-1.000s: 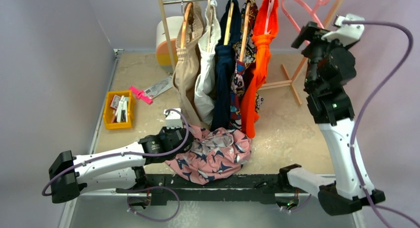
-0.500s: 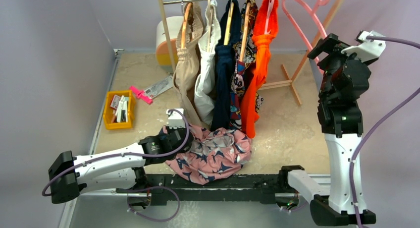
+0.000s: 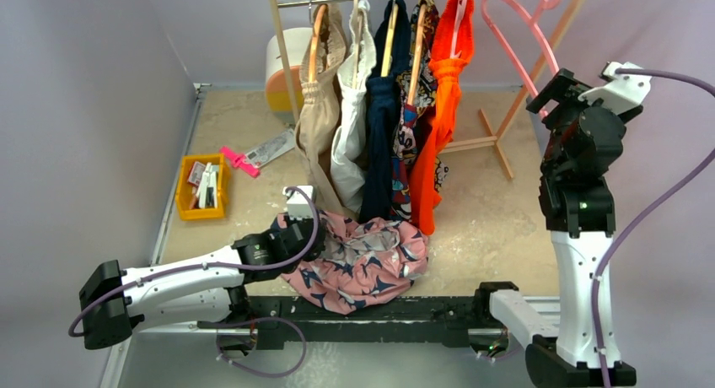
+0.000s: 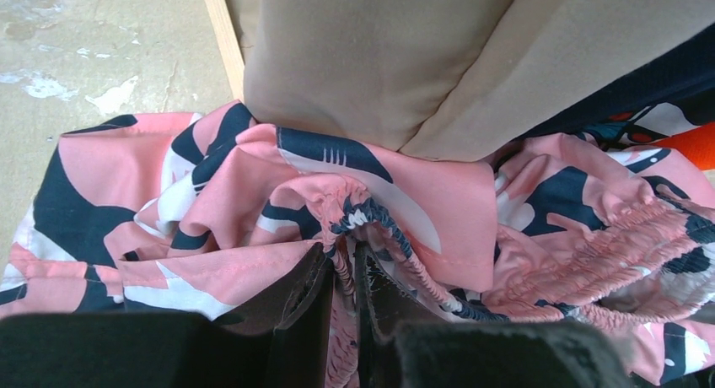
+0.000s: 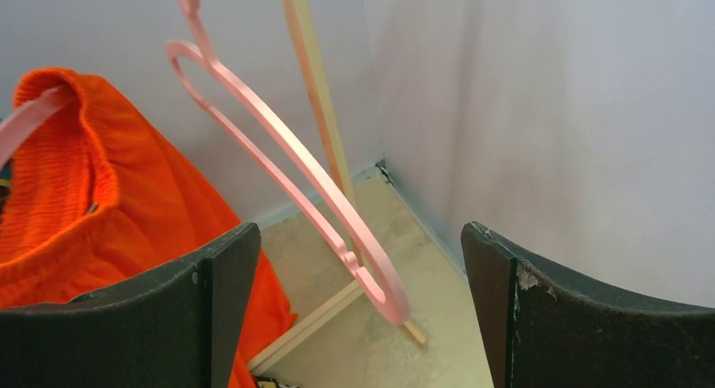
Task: Place the shorts on the hanger
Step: Pick up the hanger from the clothesline.
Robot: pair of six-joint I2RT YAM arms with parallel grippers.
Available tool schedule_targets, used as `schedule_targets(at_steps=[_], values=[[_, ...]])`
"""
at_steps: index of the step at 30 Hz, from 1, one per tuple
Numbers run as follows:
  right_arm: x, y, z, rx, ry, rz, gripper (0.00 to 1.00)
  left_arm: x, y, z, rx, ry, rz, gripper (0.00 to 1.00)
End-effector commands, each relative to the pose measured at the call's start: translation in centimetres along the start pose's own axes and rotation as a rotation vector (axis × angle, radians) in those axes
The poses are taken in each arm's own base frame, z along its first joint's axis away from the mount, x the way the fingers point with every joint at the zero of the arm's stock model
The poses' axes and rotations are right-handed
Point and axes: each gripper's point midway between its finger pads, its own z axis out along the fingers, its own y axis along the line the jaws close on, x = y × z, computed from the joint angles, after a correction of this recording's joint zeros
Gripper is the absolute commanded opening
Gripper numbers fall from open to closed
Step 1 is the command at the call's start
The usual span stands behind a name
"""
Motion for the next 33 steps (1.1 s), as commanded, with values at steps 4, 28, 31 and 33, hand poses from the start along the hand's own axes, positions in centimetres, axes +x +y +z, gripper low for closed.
schedule_targets(at_steps=[4,28,31,33], values=[[1.2,0.5,1.6,-0.020,0.037,-0.007,0.89,-0.6,-1.2,-0.1,0.066,-0.021,-0.030,0.14],[2.0,4.0,2.0,-0.171,0.100,0.085,0.66,-0.2,-1.5,0.1,0.069,-0.006,-0.035,0.14],[1.6,4.4,3.2,-0.156,0.098,0.090,0.65,-0.2,-1.6,0.2,0.068,-0.002,-0.029,0.14],[1.4,4.8,4.0,-0.155,0.100,0.089,0.64,-0.3,-1.6,0.2,0.070,-0.003,-0.030,0.14]])
